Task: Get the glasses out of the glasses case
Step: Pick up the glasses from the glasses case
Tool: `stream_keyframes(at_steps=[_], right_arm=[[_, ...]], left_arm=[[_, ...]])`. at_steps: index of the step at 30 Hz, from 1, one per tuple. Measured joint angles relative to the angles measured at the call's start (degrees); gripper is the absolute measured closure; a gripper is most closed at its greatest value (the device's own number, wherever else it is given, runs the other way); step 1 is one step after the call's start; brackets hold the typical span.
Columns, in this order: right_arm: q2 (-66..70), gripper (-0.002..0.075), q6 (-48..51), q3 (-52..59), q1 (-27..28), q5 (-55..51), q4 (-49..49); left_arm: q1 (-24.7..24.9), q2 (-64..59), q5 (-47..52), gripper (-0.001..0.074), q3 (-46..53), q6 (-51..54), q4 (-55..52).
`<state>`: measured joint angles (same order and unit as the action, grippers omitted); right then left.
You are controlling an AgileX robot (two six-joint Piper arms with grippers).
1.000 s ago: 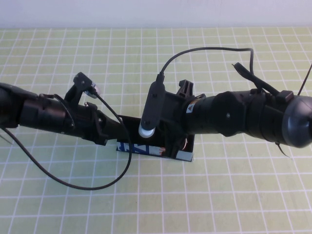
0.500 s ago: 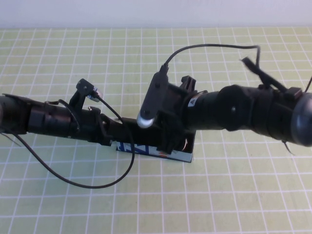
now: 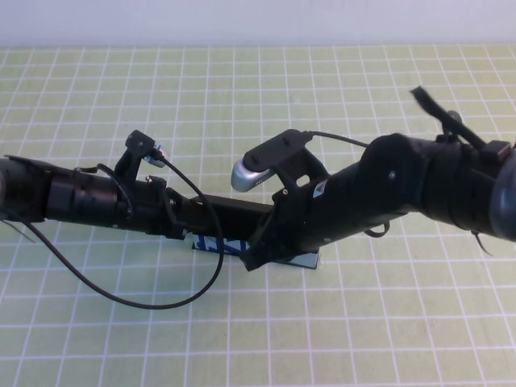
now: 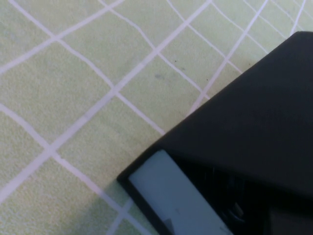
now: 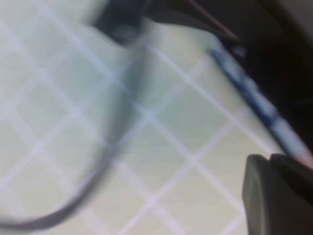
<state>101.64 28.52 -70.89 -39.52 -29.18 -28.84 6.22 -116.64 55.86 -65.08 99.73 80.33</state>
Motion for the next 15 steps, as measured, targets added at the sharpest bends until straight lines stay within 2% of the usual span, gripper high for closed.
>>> stream_keyframes(at_steps=[5, 10, 15], right_arm=[[2.13, 0.0741, -10.01, 0.0, 0.0, 7.33, 9.77], [3.55, 0.0741, -11.31, -0.92, 1.78, 13.96, 10.29], [7.89, 0.0742, -11.58, -6.01, 6.11, 12.06, 8.74]], left_arm=[[0.0, 0.0, 0.0, 0.0739, 0.0, 0.0, 0.0], [0.0, 0.0, 0.0, 0.074, 0.0, -0.04, 0.0], [0.0, 0.0, 0.0, 0.0739, 0.0, -0.04, 0.0]])
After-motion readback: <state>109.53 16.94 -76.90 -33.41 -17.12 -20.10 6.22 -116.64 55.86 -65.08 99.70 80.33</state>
